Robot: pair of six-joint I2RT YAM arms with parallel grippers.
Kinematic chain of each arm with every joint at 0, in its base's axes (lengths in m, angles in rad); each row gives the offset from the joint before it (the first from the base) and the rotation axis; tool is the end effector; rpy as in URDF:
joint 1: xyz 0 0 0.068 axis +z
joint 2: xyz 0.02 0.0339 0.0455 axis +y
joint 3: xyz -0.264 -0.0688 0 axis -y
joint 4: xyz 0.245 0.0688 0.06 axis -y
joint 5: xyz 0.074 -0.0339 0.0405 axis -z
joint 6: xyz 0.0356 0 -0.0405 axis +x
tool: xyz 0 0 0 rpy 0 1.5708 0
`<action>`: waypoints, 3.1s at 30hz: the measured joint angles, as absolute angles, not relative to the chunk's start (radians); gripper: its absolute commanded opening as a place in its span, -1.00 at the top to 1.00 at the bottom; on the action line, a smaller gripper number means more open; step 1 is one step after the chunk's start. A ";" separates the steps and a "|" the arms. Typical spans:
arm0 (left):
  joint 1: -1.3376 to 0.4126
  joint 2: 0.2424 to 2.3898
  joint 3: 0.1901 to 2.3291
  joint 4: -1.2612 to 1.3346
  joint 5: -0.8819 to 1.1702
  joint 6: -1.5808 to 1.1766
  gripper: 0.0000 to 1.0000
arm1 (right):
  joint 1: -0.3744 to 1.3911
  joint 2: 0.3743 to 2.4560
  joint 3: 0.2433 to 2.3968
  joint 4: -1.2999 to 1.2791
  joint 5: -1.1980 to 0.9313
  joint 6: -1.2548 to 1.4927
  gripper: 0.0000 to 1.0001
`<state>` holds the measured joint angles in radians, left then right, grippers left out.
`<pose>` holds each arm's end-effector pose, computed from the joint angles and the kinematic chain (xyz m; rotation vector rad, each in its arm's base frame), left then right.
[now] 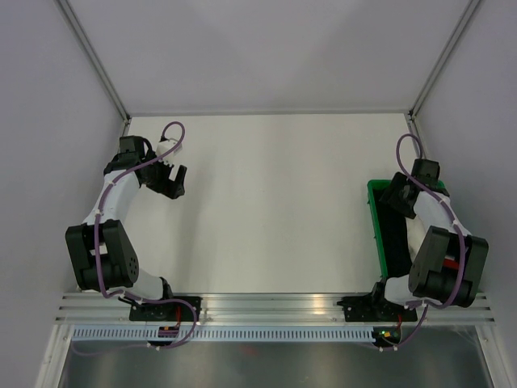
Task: Roll the t-shirts
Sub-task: Place the rolled tshirt into the container
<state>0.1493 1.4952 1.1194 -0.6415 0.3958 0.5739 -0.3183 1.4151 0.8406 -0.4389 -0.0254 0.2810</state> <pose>0.3048 0.0320 0.2517 0.6612 2.3965 -0.2161 0.2618 -0.0853 0.1985 0.7537 2.4714 0.0190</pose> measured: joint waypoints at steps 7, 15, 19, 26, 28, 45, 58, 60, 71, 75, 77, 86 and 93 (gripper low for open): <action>0.149 1.495 1.119 -0.641 0.396 0.574 -1.00 | -0.318 1.301 0.758 -0.447 -0.008 0.334 -0.24; 0.149 1.495 1.119 -0.641 0.398 0.575 -1.00 | -0.318 1.243 0.757 -0.515 0.019 0.336 -0.48; 0.149 1.495 1.119 -0.641 0.399 0.576 -0.99 | -0.318 1.306 0.780 -0.509 0.012 0.308 -0.53; 0.149 1.495 1.119 -0.641 0.400 0.583 -1.00 | -0.318 1.383 0.826 -0.511 -0.029 0.249 -0.60; 0.149 1.495 1.119 -0.641 0.399 0.583 -1.00 | -0.319 1.383 0.833 -0.510 -0.047 0.241 -0.61; 0.149 1.495 1.119 -0.641 0.399 0.584 -1.00 | -0.337 1.341 0.992 -0.516 0.022 0.282 0.95; 0.149 1.495 1.119 -0.642 0.398 0.584 -0.99 | -0.345 1.557 0.886 -0.361 0.038 0.375 0.99; 0.149 1.495 1.119 -0.642 0.396 0.584 -0.99 | -0.324 1.577 0.883 -0.340 0.038 0.374 0.99; 0.149 1.495 1.119 -0.662 0.365 0.585 -0.99 | -0.298 1.565 0.881 -0.303 0.101 0.425 0.41; 0.149 1.486 1.119 -0.670 0.342 0.585 -0.99 | -0.297 1.494 0.881 -0.304 0.144 0.447 -0.31; 0.149 1.468 1.119 -0.677 0.334 0.585 -1.00 | -0.292 1.443 0.886 -0.307 0.173 0.442 -0.56; 0.149 1.321 1.086 -0.680 0.238 0.570 -0.99 | -0.043 1.219 0.889 -0.281 0.286 0.369 -0.96; 0.149 1.217 0.978 -0.694 0.188 0.542 -0.99 | 0.371 1.102 0.748 -0.213 0.324 0.339 -0.96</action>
